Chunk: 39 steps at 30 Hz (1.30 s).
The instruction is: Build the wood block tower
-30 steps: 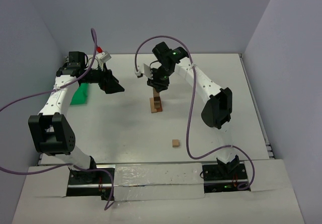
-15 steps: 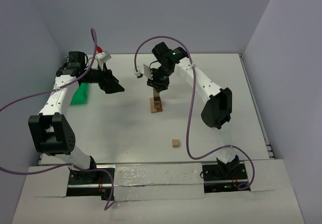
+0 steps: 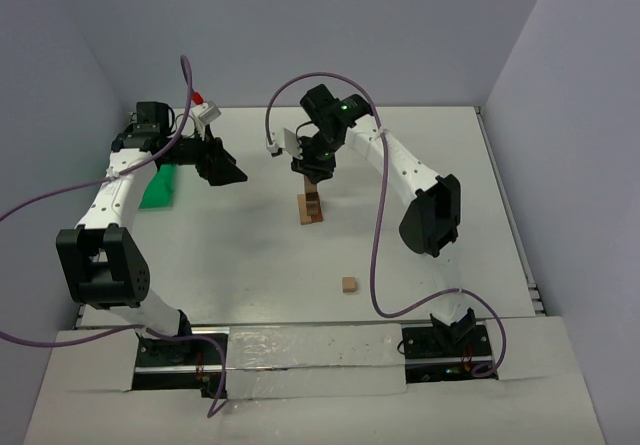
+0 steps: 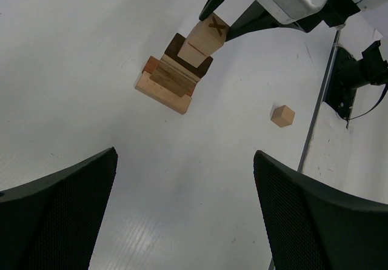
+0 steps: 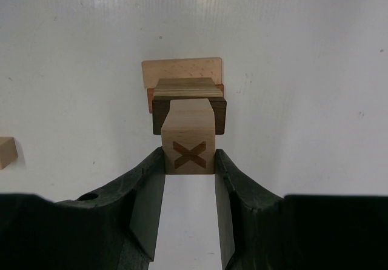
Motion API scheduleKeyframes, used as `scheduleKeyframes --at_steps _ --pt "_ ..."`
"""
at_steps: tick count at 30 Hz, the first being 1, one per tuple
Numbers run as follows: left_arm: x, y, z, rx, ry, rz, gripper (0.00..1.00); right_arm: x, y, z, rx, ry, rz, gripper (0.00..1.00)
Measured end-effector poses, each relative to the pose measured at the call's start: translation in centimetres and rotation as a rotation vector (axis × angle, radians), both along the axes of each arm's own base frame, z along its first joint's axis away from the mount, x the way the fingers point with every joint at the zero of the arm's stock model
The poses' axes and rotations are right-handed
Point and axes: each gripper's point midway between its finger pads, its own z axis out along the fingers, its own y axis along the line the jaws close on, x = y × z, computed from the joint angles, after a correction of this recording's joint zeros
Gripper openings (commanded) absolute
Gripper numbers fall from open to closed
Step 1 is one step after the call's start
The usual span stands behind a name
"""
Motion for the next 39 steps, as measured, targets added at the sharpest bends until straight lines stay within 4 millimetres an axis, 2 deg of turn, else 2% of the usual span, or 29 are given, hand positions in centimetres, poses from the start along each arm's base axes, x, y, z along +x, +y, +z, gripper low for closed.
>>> scheduleKeyframes --at_steps 4,15,27,30,32,34,36,39 --pt "0.00 0.00 0.00 0.000 0.000 0.000 0.99 0.06 0.03 -0.03 -0.007 -0.008 -0.001 0.42" --pt "-0.01 0.00 -0.01 0.000 0.000 0.000 0.99 0.12 0.15 -0.16 -0.014 -0.016 -0.003 0.44" --pt "-0.01 0.00 -0.02 0.000 0.001 0.000 0.99 0.23 -0.04 -0.61 -0.029 -0.019 -0.010 0.53" --pt "-0.01 0.00 -0.02 0.000 0.000 0.000 0.99 0.21 -0.04 -0.64 -0.029 -0.017 -0.013 0.61" --pt "-0.01 0.00 -0.02 0.000 0.000 0.000 0.99 0.20 -0.02 -0.64 -0.029 -0.016 -0.015 0.74" --pt "0.00 0.00 -0.02 0.000 0.000 0.000 0.99 0.16 -0.01 -0.64 -0.027 -0.012 -0.021 0.75" --pt "0.00 0.00 -0.01 0.000 0.000 0.000 0.99 0.11 0.06 -0.62 -0.024 -0.008 -0.027 0.84" --pt "0.03 0.01 -0.01 0.002 -0.007 -0.003 0.99 0.11 0.10 -0.47 -0.018 -0.006 -0.037 0.87"
